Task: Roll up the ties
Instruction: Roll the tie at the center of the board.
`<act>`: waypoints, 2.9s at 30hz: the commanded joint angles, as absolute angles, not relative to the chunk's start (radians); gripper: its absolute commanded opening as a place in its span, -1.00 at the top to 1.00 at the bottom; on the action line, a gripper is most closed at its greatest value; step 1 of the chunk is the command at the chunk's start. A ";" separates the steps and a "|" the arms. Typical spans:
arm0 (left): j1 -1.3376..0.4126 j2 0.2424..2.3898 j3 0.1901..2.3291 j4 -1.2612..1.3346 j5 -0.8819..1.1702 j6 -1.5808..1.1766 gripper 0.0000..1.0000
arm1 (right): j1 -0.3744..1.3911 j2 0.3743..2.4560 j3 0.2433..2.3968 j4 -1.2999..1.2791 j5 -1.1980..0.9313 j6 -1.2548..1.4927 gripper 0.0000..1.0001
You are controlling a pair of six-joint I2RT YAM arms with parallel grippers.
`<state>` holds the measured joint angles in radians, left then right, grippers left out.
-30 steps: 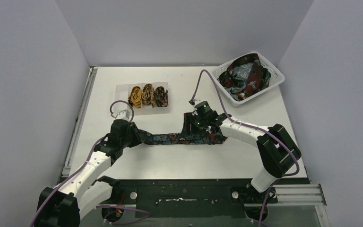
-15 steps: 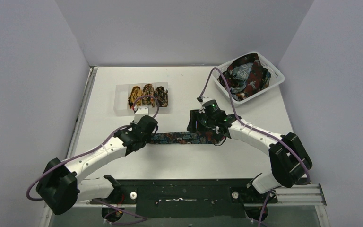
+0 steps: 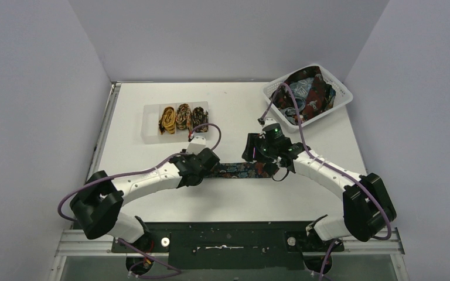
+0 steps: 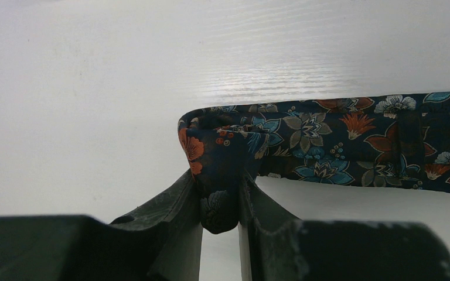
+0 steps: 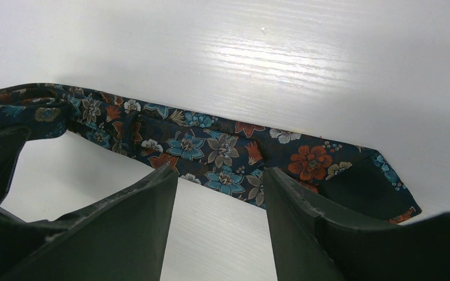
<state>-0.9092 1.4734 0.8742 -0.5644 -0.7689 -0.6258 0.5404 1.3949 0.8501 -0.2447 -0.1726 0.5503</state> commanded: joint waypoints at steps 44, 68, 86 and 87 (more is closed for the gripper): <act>-1.094 1.885 1.210 -0.769 -0.929 -0.733 -0.19 | 0.387 1.303 0.766 -0.239 -0.201 0.610 -0.37; -0.589 0.911 0.615 -0.361 -0.303 -0.853 -0.72 | 0.744 1.374 0.752 0.231 -0.320 0.044 -0.96; -0.219 0.762 0.452 -0.435 0.027 -0.852 -0.83 | 0.899 1.782 1.084 0.135 -0.596 -0.413 -1.00; -0.219 0.764 0.454 -0.437 0.029 -0.850 -0.82 | 0.900 1.799 1.101 0.124 -0.601 -0.412 -1.00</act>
